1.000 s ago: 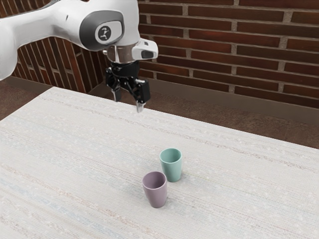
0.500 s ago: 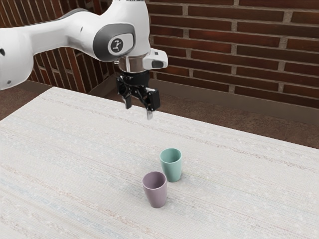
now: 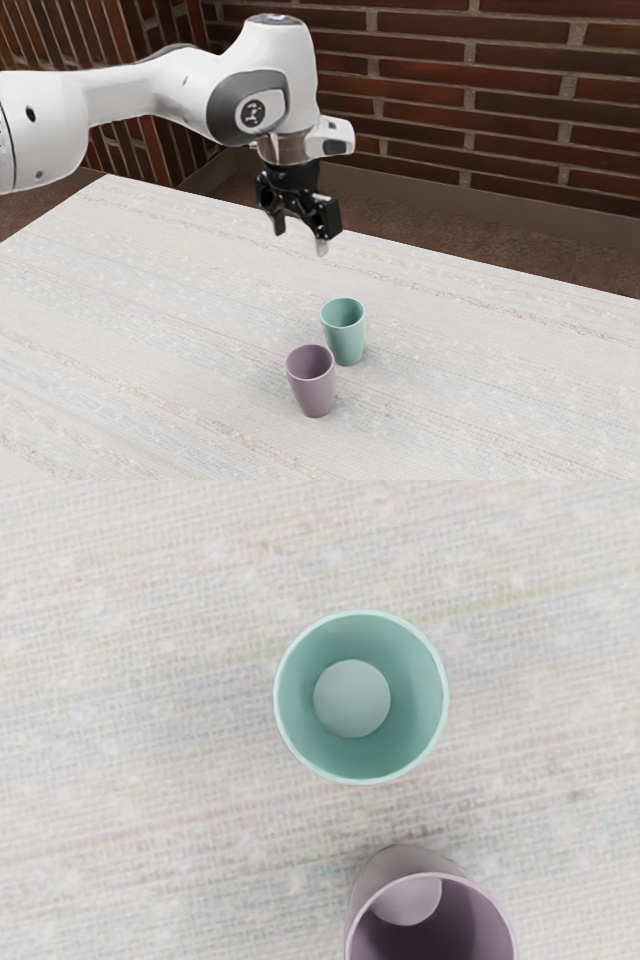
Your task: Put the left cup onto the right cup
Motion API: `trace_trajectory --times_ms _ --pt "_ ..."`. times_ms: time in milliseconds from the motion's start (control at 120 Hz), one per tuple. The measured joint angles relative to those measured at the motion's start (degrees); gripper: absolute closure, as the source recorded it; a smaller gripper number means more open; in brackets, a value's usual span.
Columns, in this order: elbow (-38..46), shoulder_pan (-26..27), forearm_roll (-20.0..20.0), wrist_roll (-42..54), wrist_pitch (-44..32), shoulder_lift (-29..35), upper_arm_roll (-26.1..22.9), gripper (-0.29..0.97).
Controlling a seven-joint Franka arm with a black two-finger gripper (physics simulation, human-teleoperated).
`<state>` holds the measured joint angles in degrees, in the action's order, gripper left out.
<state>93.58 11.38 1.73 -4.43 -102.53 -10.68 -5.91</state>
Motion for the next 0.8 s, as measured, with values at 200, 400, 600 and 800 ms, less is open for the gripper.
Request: trace_trajectory --times_ms 200,400,600,800 --pt "1.5 3.2 -1.1 -0.7 -1.2 -0.3 2.6 0.0" --pt "3.2 7.1 -2.3 -2.0 -3.0 -0.8 5.8 0.0" --pt "3.5 11.8 -3.7 -3.2 -4.7 -2.4 10.7 0.0" --pt "3.5 14.9 -5.7 -4.0 -6.2 -4.5 14.1 0.0"
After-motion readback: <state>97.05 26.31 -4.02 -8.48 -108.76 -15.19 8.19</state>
